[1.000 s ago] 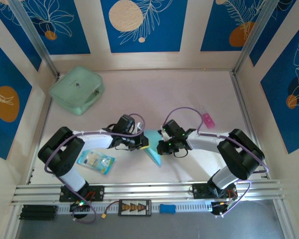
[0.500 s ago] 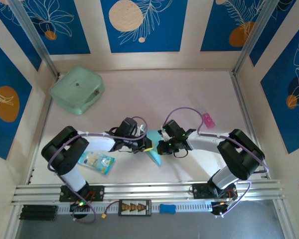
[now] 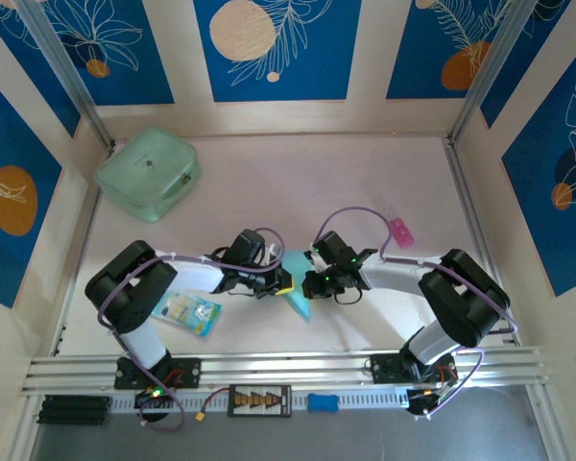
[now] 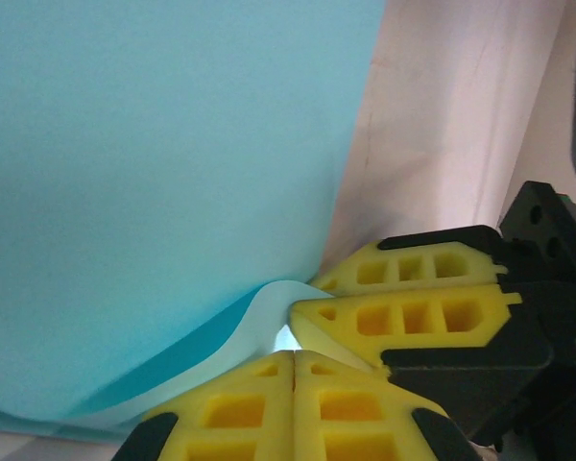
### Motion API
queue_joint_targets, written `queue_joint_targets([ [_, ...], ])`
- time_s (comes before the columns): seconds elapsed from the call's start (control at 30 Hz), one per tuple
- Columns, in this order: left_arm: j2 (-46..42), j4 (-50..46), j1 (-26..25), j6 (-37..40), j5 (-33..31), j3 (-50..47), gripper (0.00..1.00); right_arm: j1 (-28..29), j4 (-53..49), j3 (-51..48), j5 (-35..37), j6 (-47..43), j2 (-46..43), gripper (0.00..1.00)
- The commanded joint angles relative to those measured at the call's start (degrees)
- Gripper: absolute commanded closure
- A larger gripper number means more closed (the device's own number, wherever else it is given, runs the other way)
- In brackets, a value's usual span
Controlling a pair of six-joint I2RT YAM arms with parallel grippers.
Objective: Fold a paper plane with a square sheet of paper (pick it up from the middle)
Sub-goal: Third fold the triangle at the center of the table.
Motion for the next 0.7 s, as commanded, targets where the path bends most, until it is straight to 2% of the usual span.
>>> queue_joint_targets([
  [0.0,1.0,-0.7,-0.3,1.7,-0.7,-0.8,1.00,0.6,-1.9,-1.4,1.0,0.8,0.2,0.98],
  [0.2,1.1,-4.5,-0.3,3.6,-2.5,-1.1,1.00,0.6,-1.8,-1.3,0.9,0.8,0.2,0.98],
  [0.53,4.2,-2.7,-0.3,4.0,-1.5,-1.8,1.00,0.8,-2.1,-1.1,0.8,0.7,0.1,0.98],
  [0.67,3.9,-3.9,-0.3,4.6,-1.8,-1.6,1.00,0.9,-3.5,-0.3,1.2,1.0,-1.7,0.91],
])
